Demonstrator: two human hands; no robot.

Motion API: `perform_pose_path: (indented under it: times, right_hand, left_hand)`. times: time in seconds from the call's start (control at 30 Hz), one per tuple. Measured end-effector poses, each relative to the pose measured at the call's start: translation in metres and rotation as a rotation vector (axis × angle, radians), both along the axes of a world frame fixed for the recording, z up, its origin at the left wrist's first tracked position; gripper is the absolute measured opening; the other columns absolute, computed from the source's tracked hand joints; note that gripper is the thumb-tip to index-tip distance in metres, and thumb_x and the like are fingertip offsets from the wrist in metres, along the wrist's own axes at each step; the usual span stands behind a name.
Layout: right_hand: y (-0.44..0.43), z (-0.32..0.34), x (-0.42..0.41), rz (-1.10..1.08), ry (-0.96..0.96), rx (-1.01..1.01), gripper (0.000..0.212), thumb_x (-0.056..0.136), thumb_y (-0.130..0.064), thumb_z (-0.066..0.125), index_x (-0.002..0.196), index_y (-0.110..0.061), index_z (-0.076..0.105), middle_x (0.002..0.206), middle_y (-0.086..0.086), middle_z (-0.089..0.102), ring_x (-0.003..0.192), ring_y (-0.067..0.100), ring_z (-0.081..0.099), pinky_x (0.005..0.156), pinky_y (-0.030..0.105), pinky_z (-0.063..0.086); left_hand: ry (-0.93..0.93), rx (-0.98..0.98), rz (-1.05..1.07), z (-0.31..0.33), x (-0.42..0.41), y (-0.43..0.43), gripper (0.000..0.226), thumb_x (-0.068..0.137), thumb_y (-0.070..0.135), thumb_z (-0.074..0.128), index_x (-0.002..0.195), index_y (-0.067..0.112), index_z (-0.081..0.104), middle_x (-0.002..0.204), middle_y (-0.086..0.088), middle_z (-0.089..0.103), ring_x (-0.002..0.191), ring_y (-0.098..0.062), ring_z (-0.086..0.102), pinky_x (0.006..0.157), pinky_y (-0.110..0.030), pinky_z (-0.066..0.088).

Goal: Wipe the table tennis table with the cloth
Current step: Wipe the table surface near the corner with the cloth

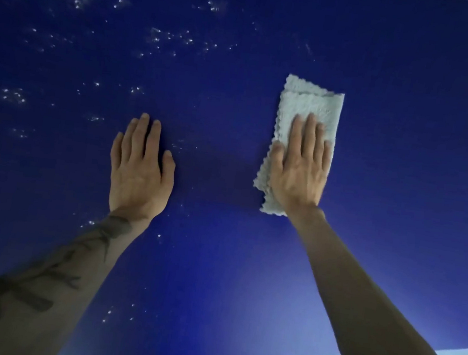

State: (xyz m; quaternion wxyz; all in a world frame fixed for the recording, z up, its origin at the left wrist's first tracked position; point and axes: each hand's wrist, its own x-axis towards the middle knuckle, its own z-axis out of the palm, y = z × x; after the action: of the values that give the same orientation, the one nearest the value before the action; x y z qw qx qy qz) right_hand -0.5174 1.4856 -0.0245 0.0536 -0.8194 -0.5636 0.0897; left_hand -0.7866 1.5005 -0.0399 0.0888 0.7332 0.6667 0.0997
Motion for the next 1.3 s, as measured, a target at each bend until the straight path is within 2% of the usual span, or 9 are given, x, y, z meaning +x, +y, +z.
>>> perform_pose_path:
  times: [0.1,0.27,0.37,0.57,0.73,0.83,1.03,1.13,1.3]
  right_hand:
    - [0.024,-0.006,-0.037,0.067,0.011,0.029,0.068,0.111,-0.046,0.022,0.171,-0.015,0.012,0.178,0.011,0.007,0.165,0.027,0.005,0.134,0.048,0.005]
    - [-0.013,-0.009,-0.079,0.522,0.03,0.041,0.064,0.112,-0.044,0.032,0.17,-0.018,0.02,0.178,0.007,0.013,0.165,0.024,0.009,0.134,0.046,0.008]
    - [-0.015,-0.009,-0.033,0.404,0.011,0.038,0.065,0.11,-0.043,0.038,0.169,-0.02,0.024,0.177,0.004,0.018,0.165,0.023,0.014,0.134,0.044,0.008]
    - [0.052,0.0,0.001,0.036,-0.006,0.01,0.068,0.112,-0.047,0.02,0.171,-0.015,0.011,0.178,0.011,0.007,0.165,0.028,0.005,0.134,0.05,0.006]
    - [0.046,-0.004,-0.07,0.348,0.021,-0.002,0.067,0.111,-0.046,0.022,0.171,-0.017,0.011,0.179,0.008,0.005,0.166,0.026,0.001,0.134,0.048,0.005]
    - [0.018,-0.008,-0.059,0.504,0.009,0.006,0.066,0.112,-0.046,0.027,0.171,-0.019,0.015,0.179,0.005,0.008,0.166,0.021,0.002,0.135,0.045,0.005]
    - [0.045,0.002,0.003,0.09,-0.01,-0.034,0.066,0.113,-0.045,0.027,0.171,-0.02,0.01,0.179,0.006,0.005,0.166,0.024,0.002,0.134,0.047,0.004]
    - [0.071,0.001,-0.025,0.053,0.01,-0.021,0.068,0.112,-0.046,0.021,0.171,-0.016,0.006,0.179,0.009,0.001,0.165,0.027,-0.001,0.134,0.049,0.002]
    - [0.036,0.0,-0.057,0.489,0.003,-0.027,0.066,0.112,-0.046,0.022,0.171,-0.018,0.013,0.179,0.007,0.007,0.166,0.024,0.003,0.135,0.047,0.006]
  left_hand:
    - [-0.003,0.026,0.002,-0.003,-0.002,0.0,0.056,0.109,0.028,0.037,0.161,0.007,0.033,0.171,-0.012,0.026,0.159,-0.03,0.021,0.131,-0.048,0.013]
    - [0.001,0.018,0.001,0.0,-0.001,0.002,0.059,0.107,0.03,0.035,0.161,0.007,0.033,0.171,-0.012,0.026,0.159,-0.03,0.021,0.131,-0.048,0.013]
    - [-0.006,0.007,0.01,0.001,-0.002,0.001,0.059,0.107,0.031,0.034,0.161,0.007,0.033,0.171,-0.012,0.026,0.159,-0.03,0.021,0.131,-0.047,0.012]
    - [-0.001,-0.007,0.018,0.002,0.0,0.001,0.059,0.107,0.03,0.035,0.161,0.007,0.034,0.17,-0.012,0.027,0.159,-0.029,0.021,0.132,-0.046,0.01]
    - [0.009,-0.005,0.016,0.001,-0.001,0.001,0.059,0.106,0.031,0.035,0.161,0.008,0.033,0.17,-0.012,0.027,0.159,-0.03,0.023,0.132,-0.045,0.01]
    - [0.011,0.0,0.009,0.0,0.0,0.002,0.06,0.106,0.032,0.034,0.161,0.008,0.033,0.17,-0.012,0.027,0.159,-0.03,0.022,0.132,-0.044,0.009]
    - [0.005,-0.007,0.012,-0.001,-0.003,0.001,0.06,0.107,0.032,0.034,0.162,0.008,0.031,0.171,-0.012,0.025,0.16,-0.029,0.02,0.132,-0.045,0.008]
    - [0.02,-0.007,0.004,-0.001,-0.002,0.0,0.059,0.108,0.032,0.034,0.162,0.008,0.031,0.17,-0.013,0.026,0.159,-0.031,0.022,0.132,-0.046,0.009]
    - [-0.032,-0.024,-0.023,0.007,-0.004,0.006,0.06,0.108,0.033,0.033,0.162,0.006,0.031,0.17,-0.015,0.027,0.158,-0.034,0.025,0.131,-0.049,0.013]
